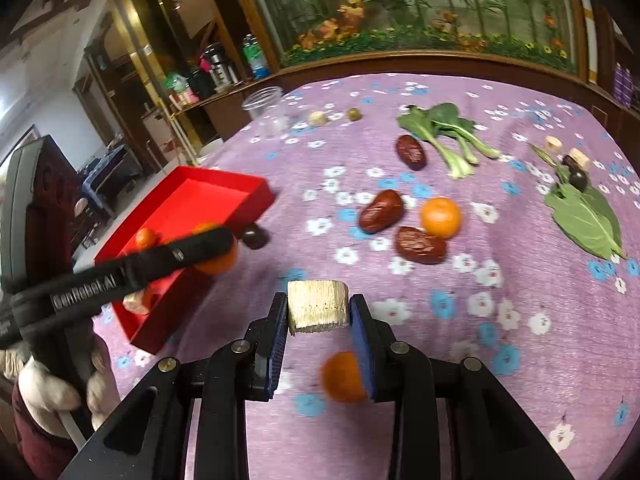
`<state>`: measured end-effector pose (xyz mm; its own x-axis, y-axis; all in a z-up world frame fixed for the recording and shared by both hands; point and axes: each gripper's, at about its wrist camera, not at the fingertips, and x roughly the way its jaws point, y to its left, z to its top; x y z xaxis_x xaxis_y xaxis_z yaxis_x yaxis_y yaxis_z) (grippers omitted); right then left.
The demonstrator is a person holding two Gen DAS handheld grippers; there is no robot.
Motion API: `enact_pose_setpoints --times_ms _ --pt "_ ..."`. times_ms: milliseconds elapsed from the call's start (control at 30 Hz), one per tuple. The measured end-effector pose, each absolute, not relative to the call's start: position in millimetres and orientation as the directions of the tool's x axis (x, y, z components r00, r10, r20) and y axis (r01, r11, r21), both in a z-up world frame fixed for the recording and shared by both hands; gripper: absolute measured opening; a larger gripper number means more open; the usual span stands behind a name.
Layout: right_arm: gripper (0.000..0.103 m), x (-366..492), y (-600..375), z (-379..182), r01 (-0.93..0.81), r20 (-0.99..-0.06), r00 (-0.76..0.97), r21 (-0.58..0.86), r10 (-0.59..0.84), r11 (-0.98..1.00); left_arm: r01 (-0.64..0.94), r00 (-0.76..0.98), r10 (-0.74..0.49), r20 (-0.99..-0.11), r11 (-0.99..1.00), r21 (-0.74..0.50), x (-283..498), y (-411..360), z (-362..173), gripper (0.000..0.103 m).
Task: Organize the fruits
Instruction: 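Place orange and white cube into the red tray and open both grippers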
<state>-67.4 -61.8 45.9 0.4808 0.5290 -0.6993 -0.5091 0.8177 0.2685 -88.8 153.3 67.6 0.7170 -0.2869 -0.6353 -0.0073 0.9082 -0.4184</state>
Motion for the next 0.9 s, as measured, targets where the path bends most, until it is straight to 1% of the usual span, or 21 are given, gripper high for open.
enact_pose_setpoints --times_ms 233,467,733,900 --pt "0.034 -81 -22 55 -0.569 -0.707 0.458 0.232 0.539 0.789 -0.088 0.778 -0.184 -0.6 0.915 -0.394 -119 201 84 0.032" --pt "0.034 -96 18 56 -0.622 -0.718 0.429 0.206 0.549 0.755 -0.174 0.819 -0.129 -0.559 0.872 -0.457 -146 259 88 0.032" --pt "0.034 -106 49 53 -0.649 -0.726 0.386 0.226 0.57 0.727 -0.257 0.851 -0.055 -0.523 0.824 -0.505 -173 312 89 0.032" --pt "0.034 -110 65 53 -0.661 -0.731 0.376 0.219 0.57 0.717 -0.292 0.861 -0.031 -0.507 0.787 -0.544 -185 340 85 0.032"
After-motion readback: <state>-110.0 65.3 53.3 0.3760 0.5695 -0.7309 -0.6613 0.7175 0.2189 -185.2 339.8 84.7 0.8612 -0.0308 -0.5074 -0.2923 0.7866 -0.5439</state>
